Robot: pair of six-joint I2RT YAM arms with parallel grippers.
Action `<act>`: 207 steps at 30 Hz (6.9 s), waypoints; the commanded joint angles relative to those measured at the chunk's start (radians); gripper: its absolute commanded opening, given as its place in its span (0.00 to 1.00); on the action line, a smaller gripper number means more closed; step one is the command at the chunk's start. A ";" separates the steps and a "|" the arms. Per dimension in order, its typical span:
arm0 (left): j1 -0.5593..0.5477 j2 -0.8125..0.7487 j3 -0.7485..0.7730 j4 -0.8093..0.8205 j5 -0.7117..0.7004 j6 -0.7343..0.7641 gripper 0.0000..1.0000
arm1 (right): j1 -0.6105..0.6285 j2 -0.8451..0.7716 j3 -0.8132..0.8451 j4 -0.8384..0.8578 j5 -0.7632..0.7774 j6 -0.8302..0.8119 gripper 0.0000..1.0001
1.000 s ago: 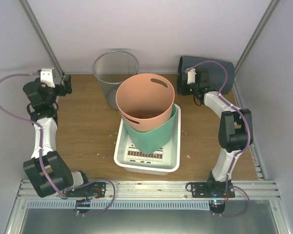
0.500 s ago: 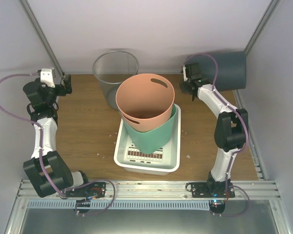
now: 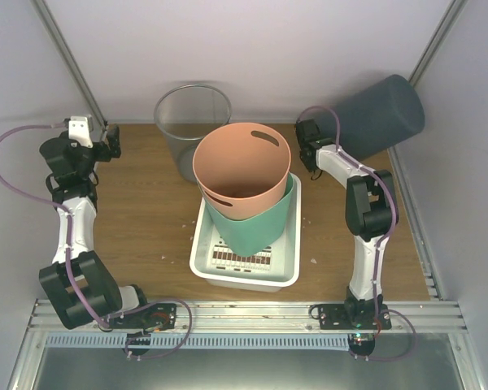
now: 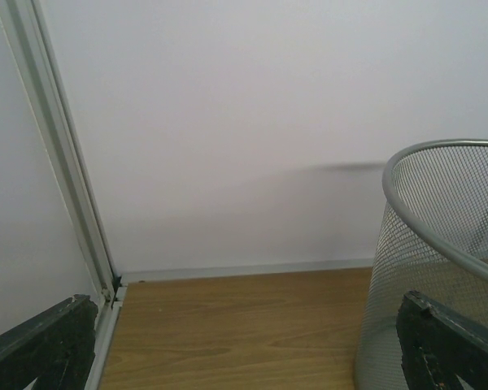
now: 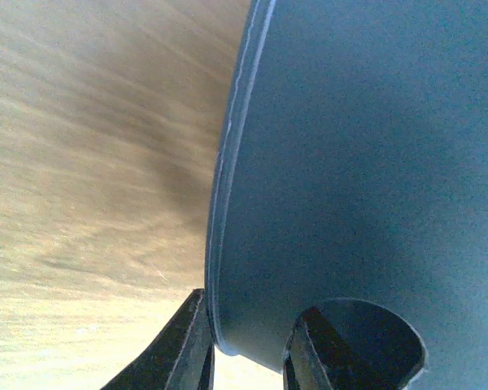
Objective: Turn the large container upside down
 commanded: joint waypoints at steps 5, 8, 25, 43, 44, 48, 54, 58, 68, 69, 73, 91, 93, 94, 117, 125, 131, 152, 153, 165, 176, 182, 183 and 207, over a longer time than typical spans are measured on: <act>0.008 0.012 -0.027 0.084 0.007 -0.004 0.99 | -0.018 0.018 -0.056 0.059 0.200 -0.126 0.01; 0.009 0.025 -0.028 0.090 0.011 -0.009 0.99 | -0.035 0.029 -0.055 0.076 0.234 -0.139 0.01; 0.009 0.070 0.001 0.103 0.030 -0.034 0.99 | -0.062 0.158 -0.047 0.143 0.337 -0.153 0.26; 0.009 0.058 0.053 0.060 0.038 -0.024 0.99 | -0.078 0.170 -0.048 0.047 0.260 -0.066 0.72; 0.009 0.056 0.058 0.055 0.040 -0.023 0.99 | -0.079 0.160 -0.056 0.043 0.248 -0.057 0.72; 0.009 0.046 0.108 0.010 0.094 0.018 0.99 | -0.075 0.124 -0.066 -0.015 0.199 0.004 0.72; 0.009 0.019 0.261 -0.115 0.209 0.158 0.99 | -0.073 -0.033 -0.048 -0.144 0.042 0.150 0.72; 0.010 0.003 0.407 -0.239 0.372 0.240 0.99 | -0.079 -0.187 -0.004 -0.174 -0.037 0.256 0.72; -0.099 -0.068 0.525 -0.773 0.798 0.695 0.99 | -0.205 -0.455 0.096 -0.124 -0.749 0.413 0.71; -0.138 -0.095 0.497 -0.799 0.756 0.746 0.99 | -0.234 -0.456 0.118 -0.129 -0.858 0.427 0.71; -0.230 -0.162 0.404 -0.793 0.727 0.771 0.99 | -0.338 -0.404 0.213 -0.141 -1.335 0.454 0.68; -0.610 -0.264 0.328 -0.597 0.548 1.051 0.99 | -0.207 -0.294 0.311 0.095 -2.056 0.677 0.63; -0.617 -0.248 0.348 -0.574 0.574 1.003 0.99 | -0.171 -0.285 0.314 0.095 -2.053 0.683 0.63; -0.625 -0.242 0.351 -0.582 0.582 1.016 0.99 | -0.158 -0.281 0.315 0.092 -2.051 0.684 0.62; -0.867 -0.197 0.340 -0.779 0.275 1.256 0.99 | -0.070 -0.277 0.255 -0.213 -1.913 0.414 0.60; -0.880 -0.227 0.421 -0.950 0.318 1.326 0.99 | -0.055 -0.315 0.222 -0.226 -1.905 0.392 0.61; -0.904 -0.269 0.454 -1.003 0.328 1.334 0.99 | -0.049 -0.323 0.215 -0.218 -1.919 0.398 0.61; -0.900 -0.223 0.294 -0.809 0.155 1.373 0.99 | -0.029 -0.556 -0.003 -0.021 -2.075 0.522 0.65; -0.898 -0.214 0.301 -0.783 0.157 1.364 0.99 | -0.029 -0.575 -0.023 -0.001 -2.082 0.544 0.65; -0.782 -0.104 0.383 -0.593 0.172 1.334 0.99 | -0.005 -0.746 -0.240 0.220 -2.115 0.755 0.63; -0.636 0.000 0.539 -0.401 0.234 1.130 0.99 | -0.004 -0.695 -0.238 0.442 -2.032 1.014 0.62; -0.627 -0.047 0.541 -0.372 0.298 1.060 0.99 | -0.006 -0.679 -0.242 0.372 -1.954 1.037 0.60; -0.626 -0.053 0.546 -0.369 0.307 1.044 0.99 | -0.005 -0.684 -0.244 0.352 -1.931 1.044 0.60; -0.688 -0.045 0.618 -0.457 0.339 1.006 0.99 | 0.022 -0.973 -0.433 0.522 -1.519 1.621 0.61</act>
